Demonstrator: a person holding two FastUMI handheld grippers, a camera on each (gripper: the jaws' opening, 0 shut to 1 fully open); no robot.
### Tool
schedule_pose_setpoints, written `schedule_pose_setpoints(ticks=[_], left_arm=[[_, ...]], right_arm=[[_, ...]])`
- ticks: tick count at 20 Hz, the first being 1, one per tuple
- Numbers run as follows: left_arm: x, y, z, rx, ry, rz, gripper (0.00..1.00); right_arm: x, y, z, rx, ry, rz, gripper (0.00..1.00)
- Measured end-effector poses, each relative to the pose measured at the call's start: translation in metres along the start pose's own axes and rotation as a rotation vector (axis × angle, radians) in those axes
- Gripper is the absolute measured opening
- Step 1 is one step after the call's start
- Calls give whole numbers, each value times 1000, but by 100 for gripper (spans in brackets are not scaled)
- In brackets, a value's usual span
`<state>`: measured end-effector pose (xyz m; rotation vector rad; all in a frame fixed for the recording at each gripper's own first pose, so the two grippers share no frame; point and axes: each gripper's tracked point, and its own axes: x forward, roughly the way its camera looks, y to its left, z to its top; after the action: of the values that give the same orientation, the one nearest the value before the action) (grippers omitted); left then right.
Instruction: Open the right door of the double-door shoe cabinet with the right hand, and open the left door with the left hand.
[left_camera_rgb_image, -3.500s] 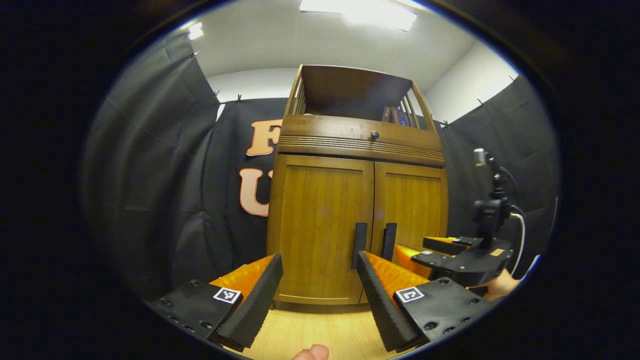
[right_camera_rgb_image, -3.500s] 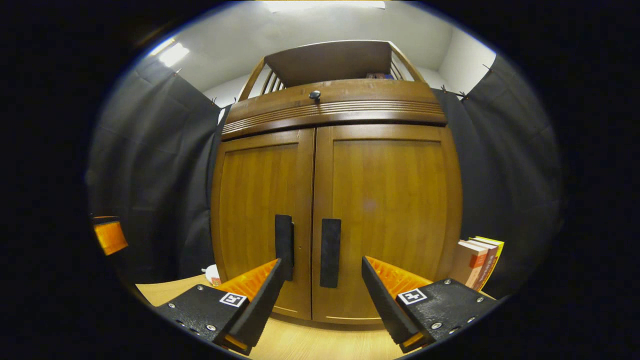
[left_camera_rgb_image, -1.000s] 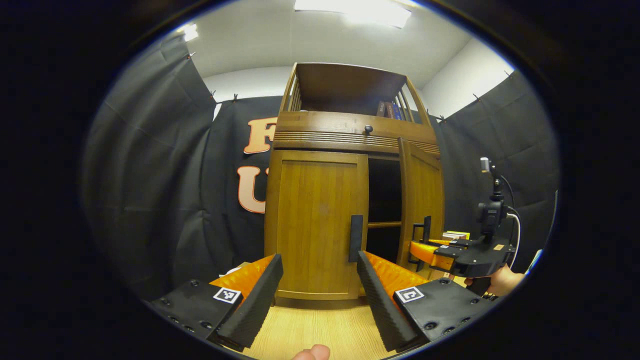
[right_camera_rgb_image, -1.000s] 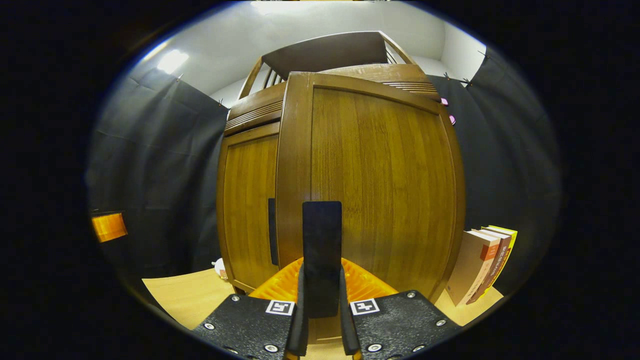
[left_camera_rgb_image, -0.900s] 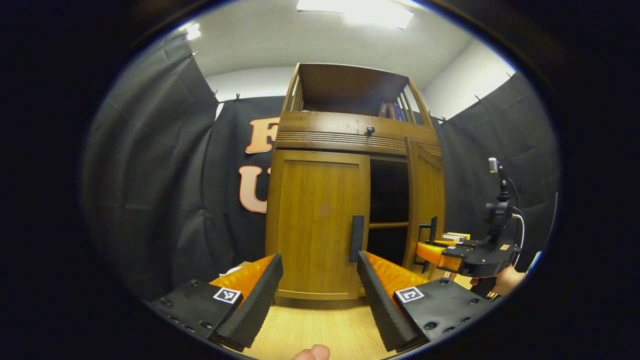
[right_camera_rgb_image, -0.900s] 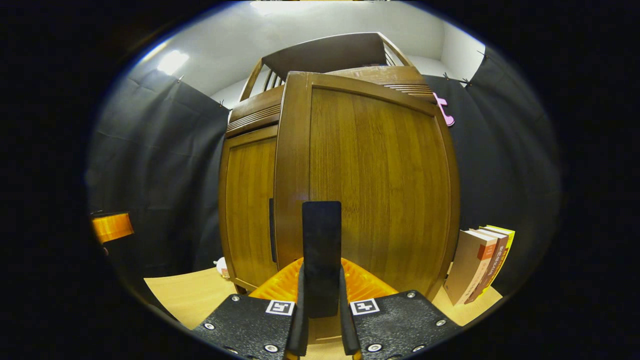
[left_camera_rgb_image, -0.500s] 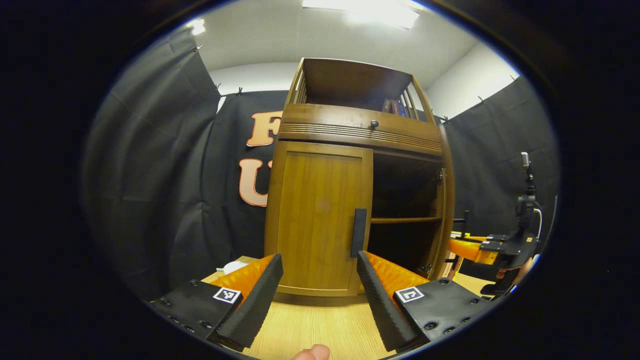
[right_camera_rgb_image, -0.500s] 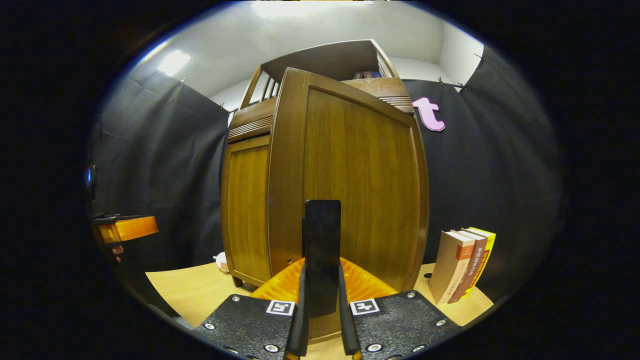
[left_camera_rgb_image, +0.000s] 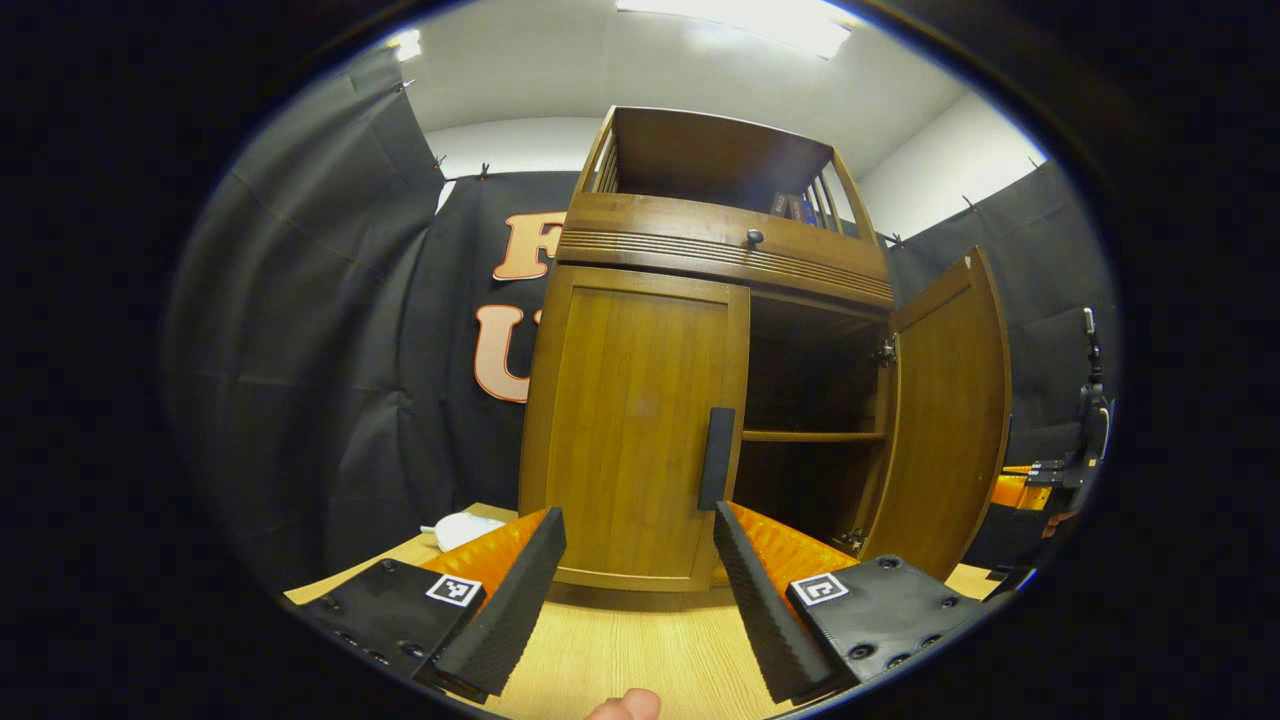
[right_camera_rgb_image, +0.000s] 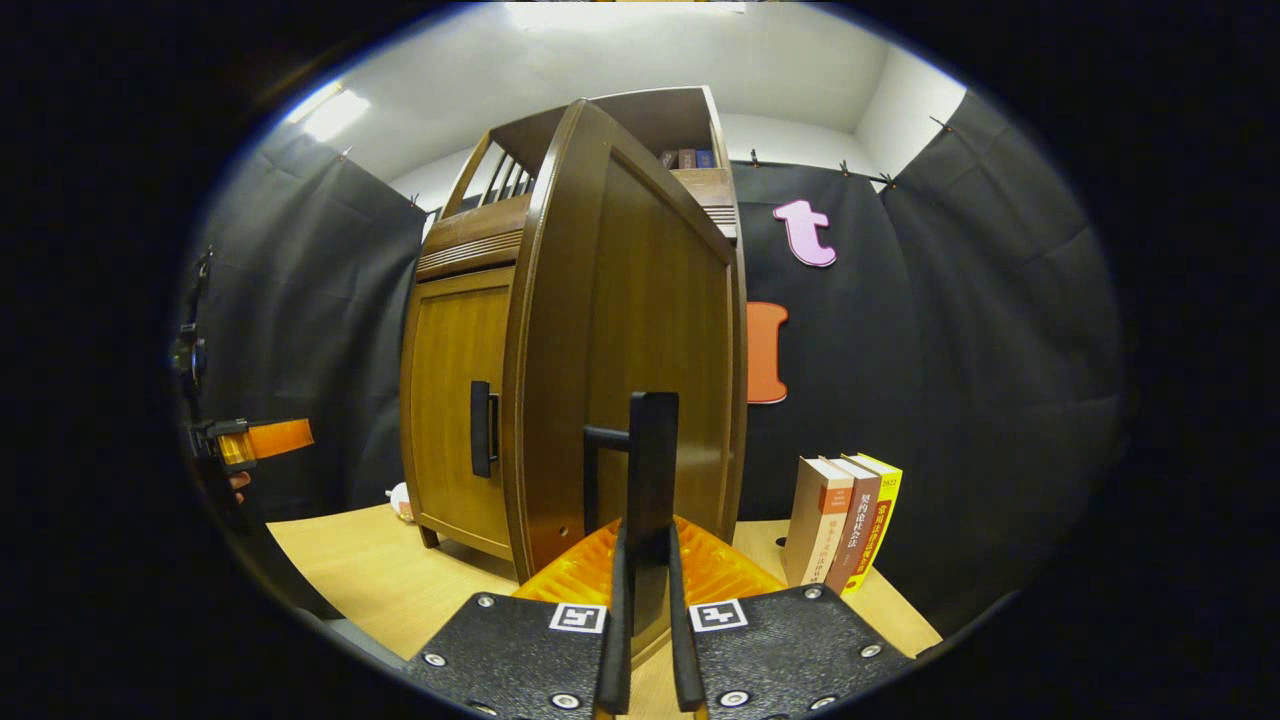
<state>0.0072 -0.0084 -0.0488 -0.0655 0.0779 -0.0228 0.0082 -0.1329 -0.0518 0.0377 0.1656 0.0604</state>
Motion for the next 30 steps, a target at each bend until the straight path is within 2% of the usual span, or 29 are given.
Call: schedule_pose_setpoints(ticks=[2, 7, 9, 10, 11, 12, 14, 16, 17, 18, 20, 21, 23, 27, 28, 29, 30], left_arm=[[2, 1, -4, 8, 5, 2, 96], [5, 6, -9, 12, 6, 4, 94], [5, 7, -8, 17, 0, 8, 96], [6, 7, -9, 17, -2, 10, 97], [7, 7, -9, 18, -1, 11, 99], [8, 6, -10, 20, -1, 10, 94], [9, 6, -11, 24, 3, 10, 94], [8, 7, -13, 26, 6, 11, 96], [8, 7, -14, 28, 8, 10, 94], [9, 9, -14, 30, 9, 12, 96], [8, 11, -16, 36, 7, 16, 99], [9, 13, -16, 36, 7, 16, 96], [8, 15, -19, 34, 7, 15, 99], [11, 19, -21, 20, 9, 18, 94], [11, 19, -22, 18, 8, 17, 96], [11, 18, -23, 16, 6, 15, 96], [10, 18, -24, 16, 7, 15, 99]], right_arm=[[-6, -17, 0, -14, 0, -29, 14], [-4, -66, 3, -29, -9, -96, 6], [-6, -73, 3, 4, -11, -74, 4], [-6, -76, 4, 11, -12, -59, 9], [-7, -84, 3, 15, -17, -51, 4], [-6, -91, 3, 23, -17, -41, 4], [-16, -100, -1, 49, -29, -24, 3], [-17, -101, 1, 62, -39, 3, 2], [-17, -103, 0, 56, -38, 5, 3], [-18, -102, 0, 53, -32, 8, 4], [-19, -102, -1, 40, -18, -2, 4], [-22, -101, -1, 33, -10, -9, 4], [-34, -99, -3, -19, 0, -10, 4], [-54, -97, -2, -61, 5, -51, 5], [-58, -93, 1, -66, 3, -51, 5], [-65, -85, 6, -61, -6, -42, 0], [-59, -79, 14, -58, -13, -50, 4]])
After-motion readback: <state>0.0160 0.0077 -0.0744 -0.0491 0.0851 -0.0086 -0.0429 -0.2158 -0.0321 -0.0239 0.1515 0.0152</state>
